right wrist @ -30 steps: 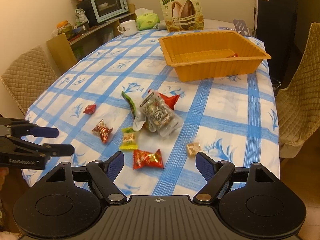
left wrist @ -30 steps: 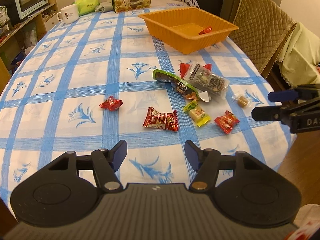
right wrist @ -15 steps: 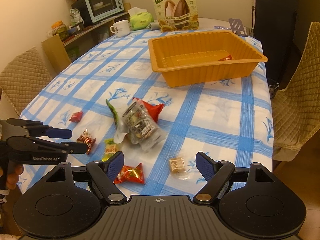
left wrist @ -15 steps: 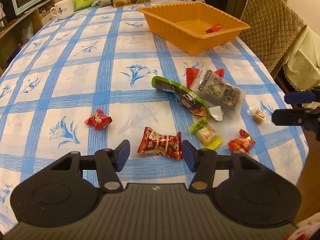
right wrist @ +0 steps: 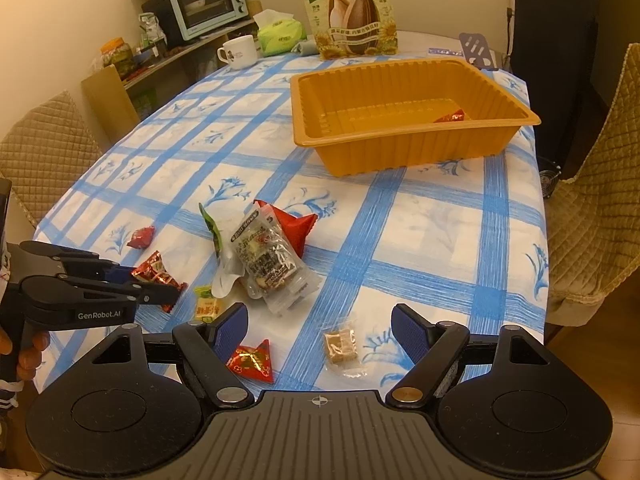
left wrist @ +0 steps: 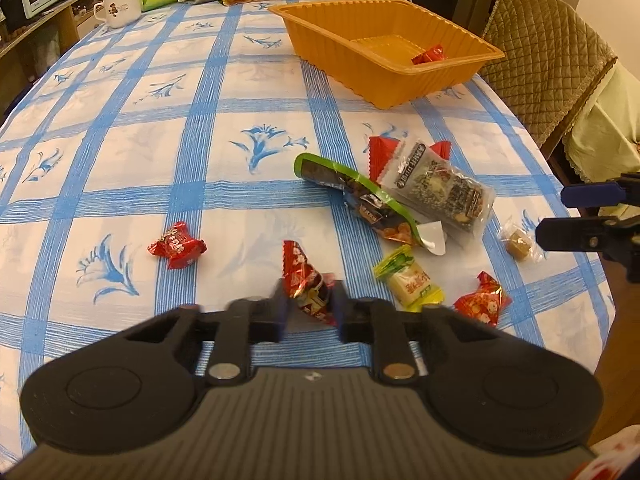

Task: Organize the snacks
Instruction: 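Grasp the red candy wrapper with the left tool while the right tool grasps the clear seed packet, then carry both snacks into the orange tray and open both tools, then move both open tools back toward the remaining snacks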

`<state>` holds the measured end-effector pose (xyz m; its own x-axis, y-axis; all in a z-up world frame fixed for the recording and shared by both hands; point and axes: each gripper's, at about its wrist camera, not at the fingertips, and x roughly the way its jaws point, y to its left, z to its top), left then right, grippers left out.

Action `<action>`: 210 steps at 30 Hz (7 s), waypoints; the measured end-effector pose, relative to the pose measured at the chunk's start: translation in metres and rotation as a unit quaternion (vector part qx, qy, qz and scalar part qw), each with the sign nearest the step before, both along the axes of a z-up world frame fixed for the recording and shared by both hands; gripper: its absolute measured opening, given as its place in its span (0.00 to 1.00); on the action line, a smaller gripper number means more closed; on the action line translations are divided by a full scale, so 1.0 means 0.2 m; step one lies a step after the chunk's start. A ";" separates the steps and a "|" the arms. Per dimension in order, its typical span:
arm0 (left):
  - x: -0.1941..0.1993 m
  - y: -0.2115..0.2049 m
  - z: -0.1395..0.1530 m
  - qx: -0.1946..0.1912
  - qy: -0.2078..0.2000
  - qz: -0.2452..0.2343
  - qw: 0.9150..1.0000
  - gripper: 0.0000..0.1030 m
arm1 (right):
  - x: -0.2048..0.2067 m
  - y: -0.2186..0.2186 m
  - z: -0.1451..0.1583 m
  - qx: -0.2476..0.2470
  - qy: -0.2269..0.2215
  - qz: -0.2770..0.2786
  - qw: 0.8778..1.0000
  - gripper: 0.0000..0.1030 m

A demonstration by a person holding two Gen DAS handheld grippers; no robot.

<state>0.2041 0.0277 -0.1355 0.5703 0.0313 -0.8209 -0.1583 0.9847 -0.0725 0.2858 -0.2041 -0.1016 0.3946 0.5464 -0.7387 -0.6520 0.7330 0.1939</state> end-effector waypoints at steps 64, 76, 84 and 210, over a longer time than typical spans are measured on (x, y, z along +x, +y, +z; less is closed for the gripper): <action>0.26 -0.08 0.50 0.008 -0.086 0.031 0.996 0.15 | 0.54 0.00 0.29 0.051 -0.039 0.041 0.997 0.37; 0.80 -0.13 0.59 0.016 -0.116 0.020 0.993 0.15 | 0.93 0.05 0.39 0.095 -0.035 0.030 0.994 0.37; 1.11 -0.10 0.55 0.030 -0.107 0.026 0.993 0.15 | 1.20 0.17 0.35 0.098 -0.022 0.020 0.995 0.37; -0.66 0.17 0.43 -0.034 -0.060 0.036 0.997 0.85 | -0.49 -0.08 0.09 -0.011 0.029 -0.150 0.988 0.87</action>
<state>0.0719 0.0618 -0.0496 0.6634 0.0221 -0.7480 -0.2152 0.9630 -0.1625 0.1881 -0.2210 -0.0840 0.4934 0.3950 -0.7749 -0.3935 0.8959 0.2061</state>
